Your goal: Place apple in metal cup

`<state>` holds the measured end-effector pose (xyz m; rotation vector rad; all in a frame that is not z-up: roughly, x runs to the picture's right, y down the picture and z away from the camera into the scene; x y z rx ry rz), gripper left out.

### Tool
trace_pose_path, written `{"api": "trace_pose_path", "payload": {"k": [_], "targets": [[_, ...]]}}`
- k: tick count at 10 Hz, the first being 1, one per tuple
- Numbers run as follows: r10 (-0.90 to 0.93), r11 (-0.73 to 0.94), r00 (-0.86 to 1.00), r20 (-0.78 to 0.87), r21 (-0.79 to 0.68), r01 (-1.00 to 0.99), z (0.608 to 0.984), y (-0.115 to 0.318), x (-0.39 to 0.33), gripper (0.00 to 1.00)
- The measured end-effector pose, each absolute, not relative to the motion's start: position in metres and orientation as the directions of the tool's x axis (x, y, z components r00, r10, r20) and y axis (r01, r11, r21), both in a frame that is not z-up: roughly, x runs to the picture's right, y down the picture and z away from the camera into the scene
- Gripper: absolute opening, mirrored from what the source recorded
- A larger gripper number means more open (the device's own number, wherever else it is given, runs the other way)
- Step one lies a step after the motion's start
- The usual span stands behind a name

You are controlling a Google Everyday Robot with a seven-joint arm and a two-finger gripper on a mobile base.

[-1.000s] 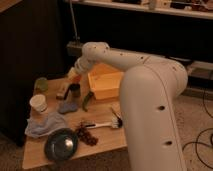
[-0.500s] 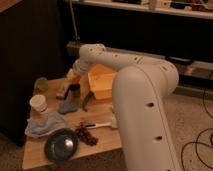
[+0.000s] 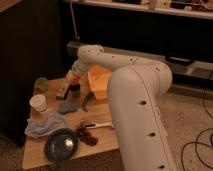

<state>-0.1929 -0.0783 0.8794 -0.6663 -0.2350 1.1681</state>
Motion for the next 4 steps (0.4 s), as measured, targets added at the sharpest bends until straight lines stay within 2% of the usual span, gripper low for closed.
{"api": "trace_pose_path", "payload": {"k": [1, 4], "targets": [[0.903, 0.230, 0.397, -0.166, -0.595, -0.770, 0.8808, -0.0781, -0.1943, 0.78], [0.899, 0.230, 0.403, -0.174, -0.595, -0.770, 0.8832, -0.0763, -0.1941, 0.80]]}}
